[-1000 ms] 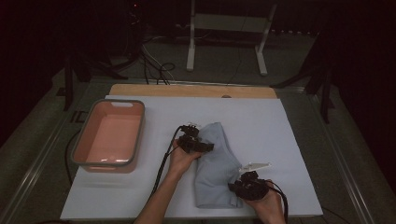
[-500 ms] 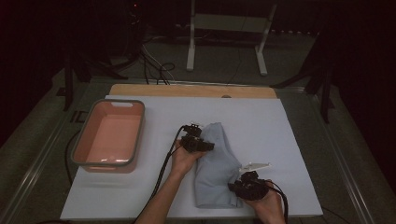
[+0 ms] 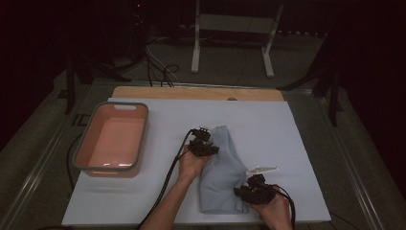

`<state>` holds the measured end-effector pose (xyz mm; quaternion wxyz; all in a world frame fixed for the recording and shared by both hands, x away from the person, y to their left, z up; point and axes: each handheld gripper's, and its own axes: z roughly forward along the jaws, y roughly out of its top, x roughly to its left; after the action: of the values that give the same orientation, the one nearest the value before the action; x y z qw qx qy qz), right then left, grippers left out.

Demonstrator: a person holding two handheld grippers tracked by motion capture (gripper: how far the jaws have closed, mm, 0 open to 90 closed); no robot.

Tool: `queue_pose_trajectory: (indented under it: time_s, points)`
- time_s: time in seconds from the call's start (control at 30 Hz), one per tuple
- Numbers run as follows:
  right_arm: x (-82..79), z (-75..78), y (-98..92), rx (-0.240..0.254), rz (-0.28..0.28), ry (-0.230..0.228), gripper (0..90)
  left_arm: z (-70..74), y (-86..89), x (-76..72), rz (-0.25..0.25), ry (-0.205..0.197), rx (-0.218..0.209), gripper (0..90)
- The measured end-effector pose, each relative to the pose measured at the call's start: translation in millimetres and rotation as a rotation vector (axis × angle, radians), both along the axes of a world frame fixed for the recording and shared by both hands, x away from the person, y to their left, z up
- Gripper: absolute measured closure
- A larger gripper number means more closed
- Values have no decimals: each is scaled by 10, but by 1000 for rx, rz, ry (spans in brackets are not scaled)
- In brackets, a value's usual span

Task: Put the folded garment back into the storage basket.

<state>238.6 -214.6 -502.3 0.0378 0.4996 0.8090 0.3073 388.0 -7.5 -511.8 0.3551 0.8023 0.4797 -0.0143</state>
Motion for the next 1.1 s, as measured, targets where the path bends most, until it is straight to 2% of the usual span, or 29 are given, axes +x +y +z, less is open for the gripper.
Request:
queue_pose_trajectory:
  time_s: [0.1, 0.3, 0.53, 0.8, 1.0, 1.1]
  points:
    - [-9, 0, 4, 3, -24, 6, 762, 11, -5, -8, -5, -6, 10, 810]
    - [-26, 9, 36, 3, -65, 11, 777, 44, 1, -21, 4, -15, 0, 814]
    - [-19, 22, 52, 5, -86, 11, 797, 110, 37, -37, 1, -32, 1, 815]
    - [-7, 26, 80, 10, -89, 3, 804, 169, 98, -42, -10, -53, 15, 818]
    - [15, 28, 135, 44, -82, 9, 806, 232, 176, -34, -12, -66, 27, 820]
    - [22, 39, 167, 51, -75, 8, 807, 256, 217, -29, -4, -67, 18, 820]
